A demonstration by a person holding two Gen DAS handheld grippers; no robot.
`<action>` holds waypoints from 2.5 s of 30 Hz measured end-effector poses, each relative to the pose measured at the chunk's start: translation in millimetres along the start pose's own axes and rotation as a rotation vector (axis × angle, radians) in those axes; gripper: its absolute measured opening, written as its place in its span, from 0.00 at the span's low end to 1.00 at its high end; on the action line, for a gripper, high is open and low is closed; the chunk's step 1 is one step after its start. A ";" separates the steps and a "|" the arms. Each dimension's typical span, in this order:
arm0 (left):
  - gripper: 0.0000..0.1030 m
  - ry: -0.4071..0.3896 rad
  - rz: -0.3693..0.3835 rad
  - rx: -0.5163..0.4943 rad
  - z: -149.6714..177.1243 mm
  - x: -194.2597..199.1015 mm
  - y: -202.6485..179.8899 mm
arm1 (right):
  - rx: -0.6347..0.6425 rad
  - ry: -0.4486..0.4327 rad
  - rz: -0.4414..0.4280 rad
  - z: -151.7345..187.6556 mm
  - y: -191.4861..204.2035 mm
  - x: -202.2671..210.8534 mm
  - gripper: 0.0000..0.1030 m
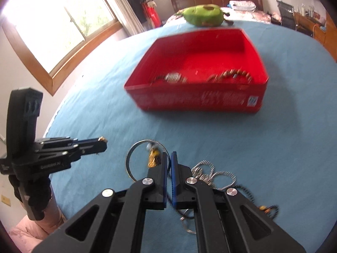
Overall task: Organize jewelry
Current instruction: 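Carry the gold pendant and silver ring into the red tin and open both tools, then withdraw both tools from the tin back toward the remaining necklaces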
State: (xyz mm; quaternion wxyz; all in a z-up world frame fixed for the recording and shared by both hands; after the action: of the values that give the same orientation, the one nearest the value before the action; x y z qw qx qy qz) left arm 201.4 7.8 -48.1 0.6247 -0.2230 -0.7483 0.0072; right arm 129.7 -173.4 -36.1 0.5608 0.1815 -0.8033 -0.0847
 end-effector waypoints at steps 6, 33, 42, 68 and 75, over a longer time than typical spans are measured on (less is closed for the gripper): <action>0.08 -0.049 -0.005 -0.025 -27.2 22.1 -17.5 | -0.023 -0.055 0.011 -37.2 -14.6 23.9 0.03; 0.08 -0.045 -0.056 0.025 -201.3 -61.4 -9.4 | -0.150 0.012 0.143 -179.3 -96.9 -74.8 0.03; 0.20 -0.021 -0.113 0.054 -214.4 -82.4 3.0 | -0.143 0.034 0.187 -184.3 -102.2 -90.4 0.10; 0.89 -0.291 -0.248 0.050 -157.6 9.9 -23.9 | -0.121 -0.130 0.295 -141.5 -86.0 1.2 0.96; 0.92 -0.337 -0.261 0.029 -111.1 34.0 -37.9 | -0.113 -0.127 0.258 -103.4 -76.3 18.5 0.96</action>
State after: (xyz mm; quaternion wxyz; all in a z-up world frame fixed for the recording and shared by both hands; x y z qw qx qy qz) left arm 289.2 -44.4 18.9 0.4896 -0.1110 -0.8645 -0.0257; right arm 235.5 -243.8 -9.1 0.5245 0.0392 -0.8478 -0.0681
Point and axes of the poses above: each gripper's, at about its wrist camera, not at the fingertips, and x roughly against the way its jaws point, y to its left, z to its underside, the point moved 8 cm from there along -x, roughly the way its jaws point, and after that the axes turned 13 degrees about y, right-handed, at the moved point
